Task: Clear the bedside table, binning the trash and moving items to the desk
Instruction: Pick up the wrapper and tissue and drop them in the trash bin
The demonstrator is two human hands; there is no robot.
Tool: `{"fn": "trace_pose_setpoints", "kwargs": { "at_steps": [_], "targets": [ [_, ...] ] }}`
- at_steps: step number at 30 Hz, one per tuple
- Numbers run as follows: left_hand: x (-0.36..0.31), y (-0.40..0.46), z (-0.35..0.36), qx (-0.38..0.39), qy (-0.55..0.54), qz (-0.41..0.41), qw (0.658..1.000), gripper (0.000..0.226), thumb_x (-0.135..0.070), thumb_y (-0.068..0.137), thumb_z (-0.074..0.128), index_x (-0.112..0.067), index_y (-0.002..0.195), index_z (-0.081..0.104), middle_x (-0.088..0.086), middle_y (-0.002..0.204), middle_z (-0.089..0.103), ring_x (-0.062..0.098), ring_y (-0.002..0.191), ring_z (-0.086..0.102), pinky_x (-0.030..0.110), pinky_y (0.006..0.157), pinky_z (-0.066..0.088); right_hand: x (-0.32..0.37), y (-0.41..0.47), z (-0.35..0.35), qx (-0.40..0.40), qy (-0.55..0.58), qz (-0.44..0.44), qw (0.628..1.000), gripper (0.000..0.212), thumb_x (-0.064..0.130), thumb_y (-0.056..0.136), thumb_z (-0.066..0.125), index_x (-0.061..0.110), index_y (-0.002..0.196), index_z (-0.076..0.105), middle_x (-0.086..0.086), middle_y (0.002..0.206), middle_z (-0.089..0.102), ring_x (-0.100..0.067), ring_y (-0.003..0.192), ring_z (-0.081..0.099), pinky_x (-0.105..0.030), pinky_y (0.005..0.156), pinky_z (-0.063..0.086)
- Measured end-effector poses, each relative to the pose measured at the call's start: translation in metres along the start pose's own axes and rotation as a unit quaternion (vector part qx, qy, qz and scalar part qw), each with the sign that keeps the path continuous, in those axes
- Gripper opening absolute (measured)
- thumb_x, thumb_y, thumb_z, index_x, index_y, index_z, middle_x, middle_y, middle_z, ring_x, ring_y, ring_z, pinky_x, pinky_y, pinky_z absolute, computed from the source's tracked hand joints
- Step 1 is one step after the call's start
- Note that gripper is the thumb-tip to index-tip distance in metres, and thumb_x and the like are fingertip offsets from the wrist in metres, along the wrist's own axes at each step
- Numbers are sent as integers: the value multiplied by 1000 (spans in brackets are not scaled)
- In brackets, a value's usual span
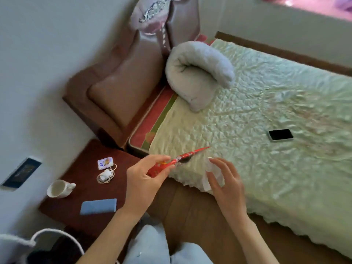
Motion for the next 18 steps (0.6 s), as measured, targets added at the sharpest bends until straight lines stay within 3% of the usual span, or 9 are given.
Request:
{"fn": "trace_pose_setpoints", "kwargs": {
  "at_steps": [8,15,18],
  "targets": [
    [-101,-77,160,196,-95,36,975,21,-31,68,74,-24,88,74,-11,84,73,3,79,67,12,72,49,-85,-121,-166,-160,-47,131,977,37,12,85,68,24,119,61,17,118,54,5,105,51,-1,88,35],
    [-168,-147,266,332,-92,122,931,32,-10,74,78,-30,97,69,-20,81,71,-4,77,66,6,69,46,-123,-234,-264,-305,-75,221,923,38,12,84,70,27,118,60,14,117,58,0,109,54,-13,90,44],
    [-194,-170,303,383,-110,175,901,32,-13,75,78,-36,95,68,-21,94,68,-4,78,66,7,69,46,-136,-270,-293,-363,-73,259,892,39,9,83,70,28,116,60,13,116,59,1,110,54,-10,88,42]
  ]
}}
Point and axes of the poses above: each hand's wrist, its own y-axis towards the middle knuckle, its own z-axis out of the palm, x = y × z, the point moved 2 cm from there along y, towards the middle knuckle
